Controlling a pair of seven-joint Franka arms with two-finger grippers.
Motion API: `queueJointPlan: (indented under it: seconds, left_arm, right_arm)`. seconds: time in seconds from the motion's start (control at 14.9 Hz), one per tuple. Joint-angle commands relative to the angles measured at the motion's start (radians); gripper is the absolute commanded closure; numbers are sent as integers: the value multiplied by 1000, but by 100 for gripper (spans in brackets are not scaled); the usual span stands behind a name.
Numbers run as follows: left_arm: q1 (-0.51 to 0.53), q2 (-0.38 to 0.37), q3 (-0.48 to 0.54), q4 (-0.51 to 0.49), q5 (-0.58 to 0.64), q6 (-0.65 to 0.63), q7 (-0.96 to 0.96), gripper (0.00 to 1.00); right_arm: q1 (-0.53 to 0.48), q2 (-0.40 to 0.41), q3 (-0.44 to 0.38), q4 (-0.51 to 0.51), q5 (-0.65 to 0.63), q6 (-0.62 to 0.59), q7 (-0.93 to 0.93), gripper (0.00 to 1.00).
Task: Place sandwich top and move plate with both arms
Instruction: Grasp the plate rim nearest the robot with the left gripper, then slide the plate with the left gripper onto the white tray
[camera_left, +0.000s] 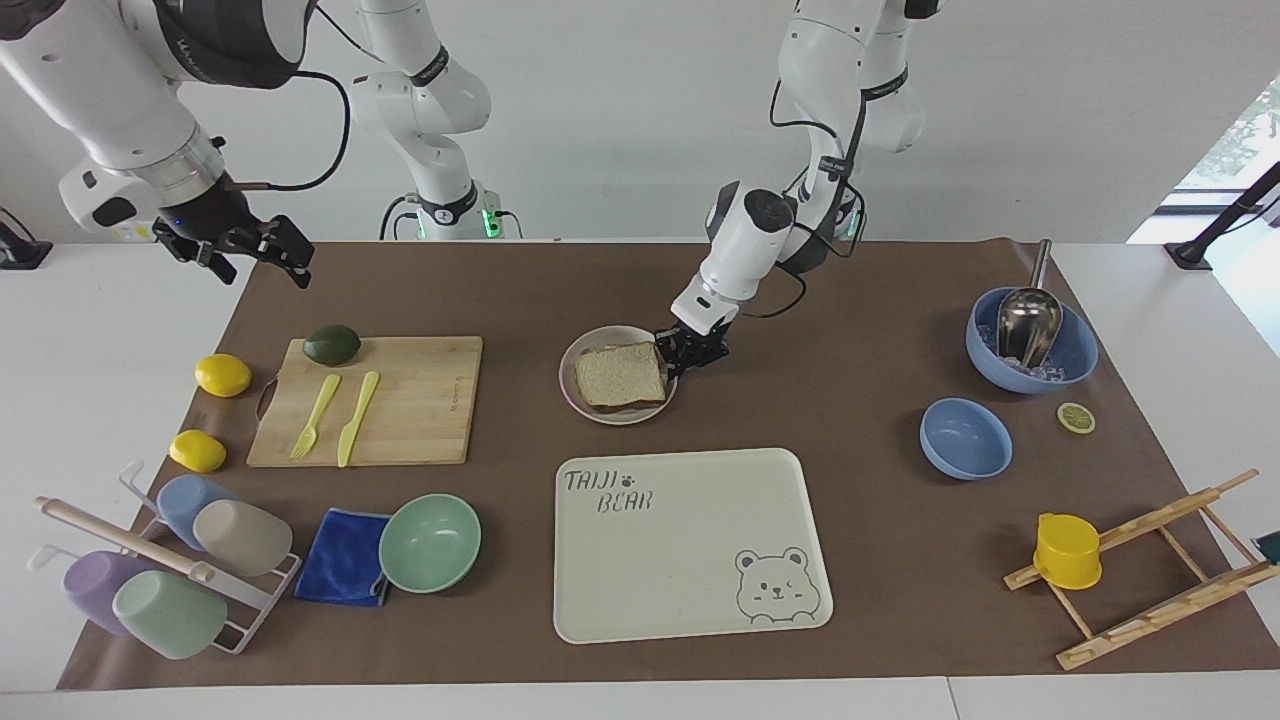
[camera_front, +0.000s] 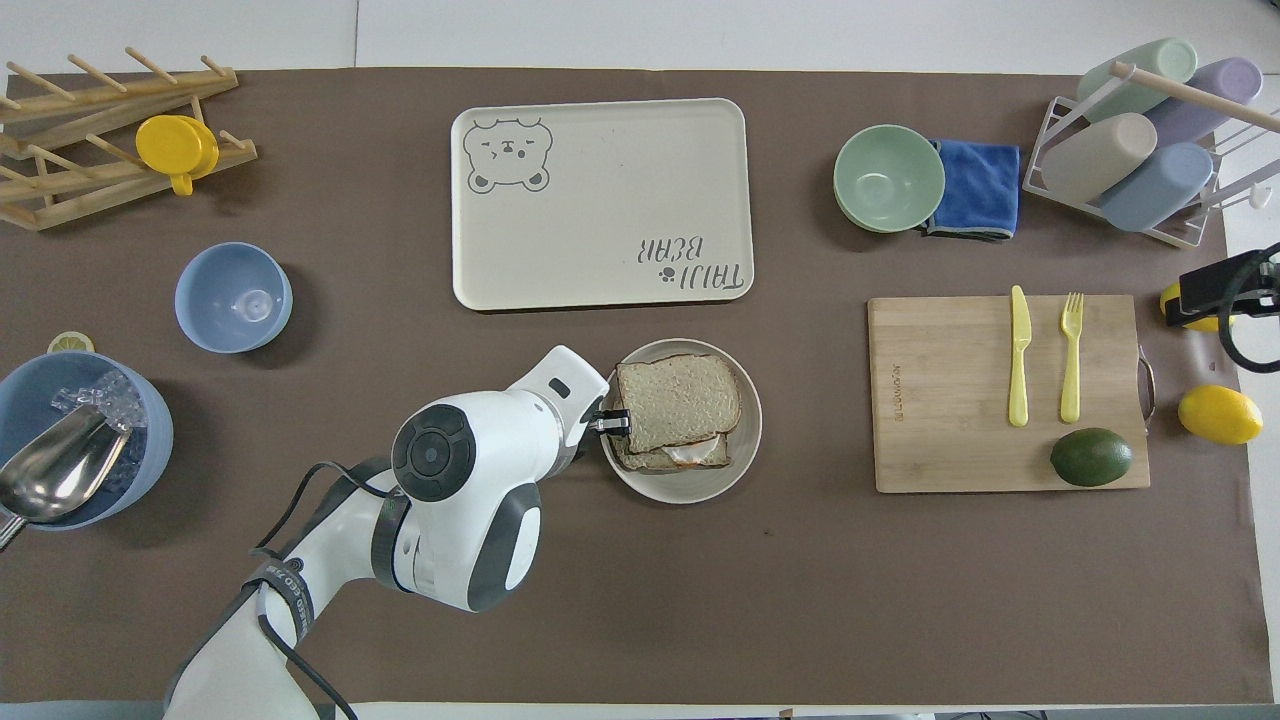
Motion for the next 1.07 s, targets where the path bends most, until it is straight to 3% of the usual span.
queueJointPlan:
  seconds: [0.0,0.2,0.54,0.87,1.01]
  left_arm:
    - [5,12,12,12,-21,-41,-2,100]
    - [34,-9,14,46,-40,-116,-3,100]
    - [130,-12,18,217,-40,-320,-25,100]
    - [250,72,20,436,-40,-424,-45,100]
    - [289,162,20,584,-41,-487,-46,100]
  right_arm:
    - [-4,-26,3,-28,6,9,17,0]
    - [-3,-26,5,-28,8,4,15,0]
    - [-3,-26,5,-28,8,4,15,0]
    - [-3,-26,5,-28,9,4,15,0]
    - [-3,-26,5,-28,9,4,15,0]
